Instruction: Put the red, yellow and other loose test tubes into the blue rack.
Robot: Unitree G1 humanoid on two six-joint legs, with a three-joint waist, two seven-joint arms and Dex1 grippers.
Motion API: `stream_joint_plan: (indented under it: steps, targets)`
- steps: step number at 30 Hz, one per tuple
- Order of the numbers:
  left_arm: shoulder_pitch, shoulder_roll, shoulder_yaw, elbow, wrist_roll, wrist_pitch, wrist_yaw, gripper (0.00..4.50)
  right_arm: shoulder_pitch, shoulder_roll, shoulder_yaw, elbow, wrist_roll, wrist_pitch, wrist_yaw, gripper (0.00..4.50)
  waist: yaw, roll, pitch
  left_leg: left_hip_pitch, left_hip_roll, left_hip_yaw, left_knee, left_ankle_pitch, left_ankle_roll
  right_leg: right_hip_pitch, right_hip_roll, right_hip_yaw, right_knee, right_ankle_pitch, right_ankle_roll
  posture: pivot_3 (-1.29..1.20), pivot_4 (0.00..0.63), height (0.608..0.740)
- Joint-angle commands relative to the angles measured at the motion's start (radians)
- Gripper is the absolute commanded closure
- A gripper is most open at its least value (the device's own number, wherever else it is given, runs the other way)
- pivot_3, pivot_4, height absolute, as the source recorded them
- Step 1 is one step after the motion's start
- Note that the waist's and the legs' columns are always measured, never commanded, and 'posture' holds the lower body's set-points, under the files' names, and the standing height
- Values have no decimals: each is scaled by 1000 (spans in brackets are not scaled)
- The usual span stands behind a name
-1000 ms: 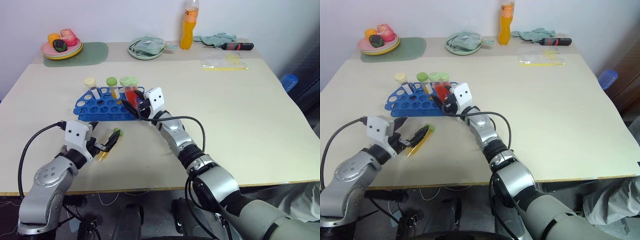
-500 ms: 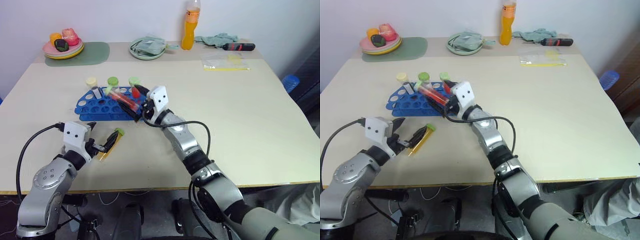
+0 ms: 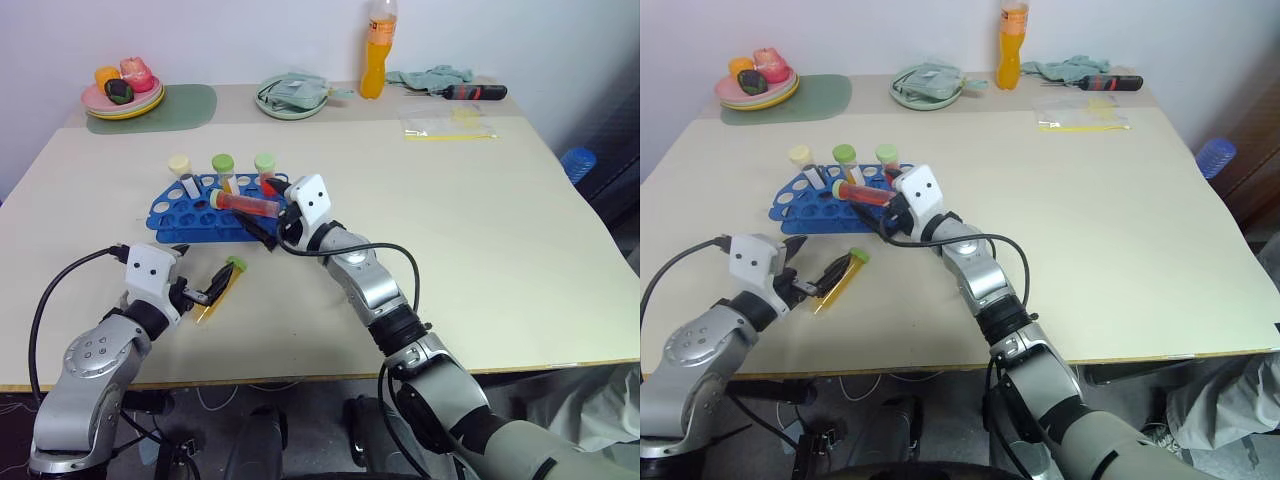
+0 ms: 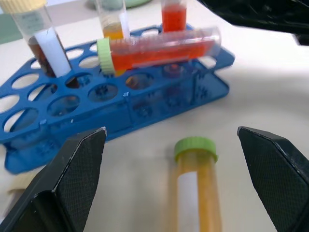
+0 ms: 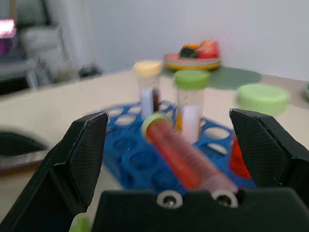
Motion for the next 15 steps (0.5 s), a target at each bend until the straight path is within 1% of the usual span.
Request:
stream_joint_plan:
  steps: [1, 3, 5, 7, 11, 15]
  targets:
    - [13, 15, 43, -4, 5, -31, -15, 0, -64, -58, 25, -133, -7, 162, 89, 47, 1, 0, 0, 0, 0, 0, 0, 0, 0, 0, 0, 0, 0, 0, 0, 0, 150, 740]
    - [17, 16, 49, 4, 5, -40, -21, 0, -96, -96, 30, -162, 6, 277, 143, 47, 1, 0, 0, 0, 0, 0, 0, 0, 0, 0, 0, 0, 0, 0, 0, 0, 150, 740]
    - [17, 13, 43, 16, 11, -52, -26, 0, -131, -125, 33, -152, -2, 308, 181, 47, 1, 0, 0, 0, 0, 0, 0, 0, 0, 0, 0, 0, 0, 0, 0, 0, 150, 740]
    - [17, 8, 33, 22, 14, -64, -28, 0, -162, -131, 28, -118, -5, 324, 196, 47, -1, 0, 0, 0, 0, 0, 0, 0, 0, 0, 0, 0, 0, 0, 0, 0, 150, 740]
    - [14, -1, 24, 31, 11, -81, -33, 0, -217, -122, 31, -9, -23, 363, 208, 47, -1, 0, 0, 0, 0, 0, 0, 0, 0, 0, 0, 0, 0, 0, 0, 0, 150, 740]
    - [33, -10, 28, 43, 8, -107, -50, 0, -276, -80, -7, 115, -8, 388, 189, 47, -1, 0, 0, 0, 0, 0, 0, 0, 0, 0, 0, 0, 0, 0, 0, 0, 150, 740]
